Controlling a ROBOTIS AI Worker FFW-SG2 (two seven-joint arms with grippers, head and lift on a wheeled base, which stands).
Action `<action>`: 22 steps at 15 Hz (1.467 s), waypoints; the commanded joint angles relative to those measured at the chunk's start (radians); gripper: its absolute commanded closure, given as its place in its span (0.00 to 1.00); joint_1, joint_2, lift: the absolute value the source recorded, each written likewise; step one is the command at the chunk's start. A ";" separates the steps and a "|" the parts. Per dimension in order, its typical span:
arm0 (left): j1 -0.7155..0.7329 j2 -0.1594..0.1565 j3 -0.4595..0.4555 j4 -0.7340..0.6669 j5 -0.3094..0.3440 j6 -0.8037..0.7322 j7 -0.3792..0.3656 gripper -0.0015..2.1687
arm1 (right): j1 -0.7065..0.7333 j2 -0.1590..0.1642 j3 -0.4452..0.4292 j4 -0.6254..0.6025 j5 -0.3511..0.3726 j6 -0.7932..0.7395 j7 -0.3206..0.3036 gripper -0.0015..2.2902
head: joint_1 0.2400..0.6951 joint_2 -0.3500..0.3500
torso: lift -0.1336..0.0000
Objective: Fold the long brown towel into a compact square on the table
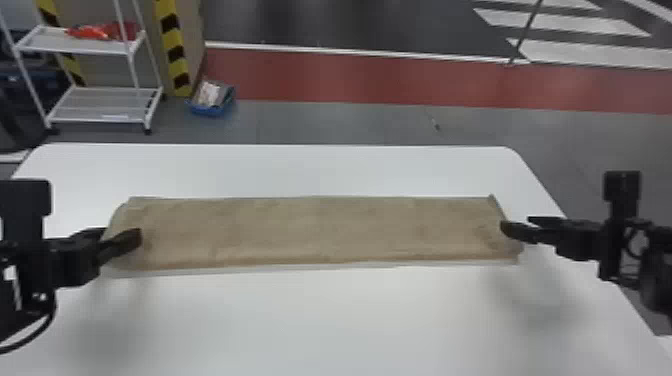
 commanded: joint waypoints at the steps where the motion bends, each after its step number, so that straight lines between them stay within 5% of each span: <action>1: 0.005 0.002 -0.003 -0.004 -0.005 0.015 -0.011 0.32 | 0.000 0.000 0.001 0.001 0.000 0.000 0.000 0.10 | 1.00 0.30 | 0.04; 5: 0.006 0.002 -0.013 -0.010 -0.017 0.027 -0.025 0.34 | -0.002 0.001 0.007 -0.002 0.000 0.009 -0.001 0.10 | 1.00 0.30 | 0.04; 6: 0.006 0.001 -0.013 -0.011 -0.016 0.024 -0.025 0.49 | -0.002 0.001 0.004 -0.005 0.000 0.012 -0.001 0.10 | 1.00 0.29 | 0.04; 9: 0.000 -0.002 -0.011 -0.031 0.021 0.037 -0.005 0.65 | 0.000 0.001 0.000 -0.014 0.000 0.018 0.000 0.10 | 1.00 0.29 | 0.04; 15: -0.044 -0.016 0.027 -0.177 0.148 0.239 0.035 0.65 | 0.008 0.015 0.003 -0.034 -0.006 0.025 -0.001 0.10 | 1.00 0.27 | 0.04; 17: -0.077 -0.044 0.063 -0.202 0.250 0.349 0.049 0.65 | 0.018 0.041 0.004 -0.100 -0.009 0.043 -0.001 0.10 | 1.00 0.26 | 0.04; 22: -0.216 -0.193 0.069 -0.185 0.527 0.460 0.116 0.65 | 0.044 0.143 0.006 -0.220 -0.015 0.040 -0.024 0.04 | 1.00 0.21 | 0.04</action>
